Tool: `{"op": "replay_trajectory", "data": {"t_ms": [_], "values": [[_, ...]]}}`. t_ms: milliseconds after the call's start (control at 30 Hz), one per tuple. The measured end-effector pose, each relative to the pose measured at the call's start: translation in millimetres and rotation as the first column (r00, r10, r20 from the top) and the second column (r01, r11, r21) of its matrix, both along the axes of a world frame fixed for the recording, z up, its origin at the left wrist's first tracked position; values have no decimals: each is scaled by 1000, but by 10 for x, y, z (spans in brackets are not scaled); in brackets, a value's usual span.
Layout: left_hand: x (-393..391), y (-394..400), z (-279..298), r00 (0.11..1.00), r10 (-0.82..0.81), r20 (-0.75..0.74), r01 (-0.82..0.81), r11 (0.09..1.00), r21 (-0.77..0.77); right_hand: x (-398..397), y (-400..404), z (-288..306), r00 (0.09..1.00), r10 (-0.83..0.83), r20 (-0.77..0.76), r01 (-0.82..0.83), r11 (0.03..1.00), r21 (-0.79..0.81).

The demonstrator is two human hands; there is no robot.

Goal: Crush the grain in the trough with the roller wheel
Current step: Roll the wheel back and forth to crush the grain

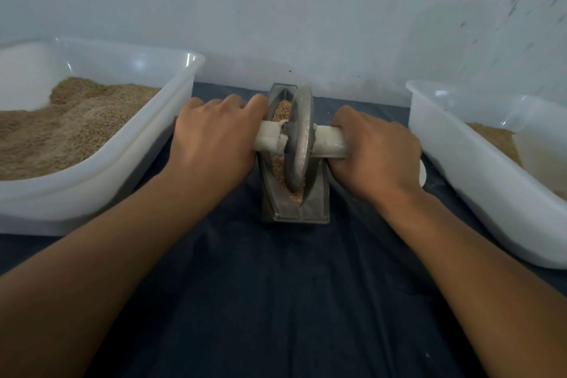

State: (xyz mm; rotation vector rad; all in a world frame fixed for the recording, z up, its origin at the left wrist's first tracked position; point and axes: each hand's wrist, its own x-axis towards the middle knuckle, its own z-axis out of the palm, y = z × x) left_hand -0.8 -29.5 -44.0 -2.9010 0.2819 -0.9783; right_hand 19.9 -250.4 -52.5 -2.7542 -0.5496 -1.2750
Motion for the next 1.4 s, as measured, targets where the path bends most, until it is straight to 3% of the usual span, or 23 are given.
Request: {"op": "replay_trajectory", "data": {"t_ms": [467, 733, 1067, 1267, 1400], "values": [[-185, 51, 43, 994, -62, 86, 67, 996, -60, -151, 0, 53, 989, 62, 138, -70, 996, 57], [-108, -8, 33, 1000, -5, 5, 5, 1000, 4, -57, -9, -45, 994, 57, 98, -62, 997, 48], [46, 18, -32, 1000, -14, 8, 14, 1000, 4, 65, 14, -83, 996, 49, 74, -50, 999, 8], [108, 51, -63, 1000, -12, -13, 12, 1000, -29, 81, 24, -53, 991, 18, 134, -12, 999, -42], [166, 19, -33, 1000, -2, -9, 2, 1000, 8, 137, -1, -71, 997, 3, 80, -2, 1000, -21]]}}
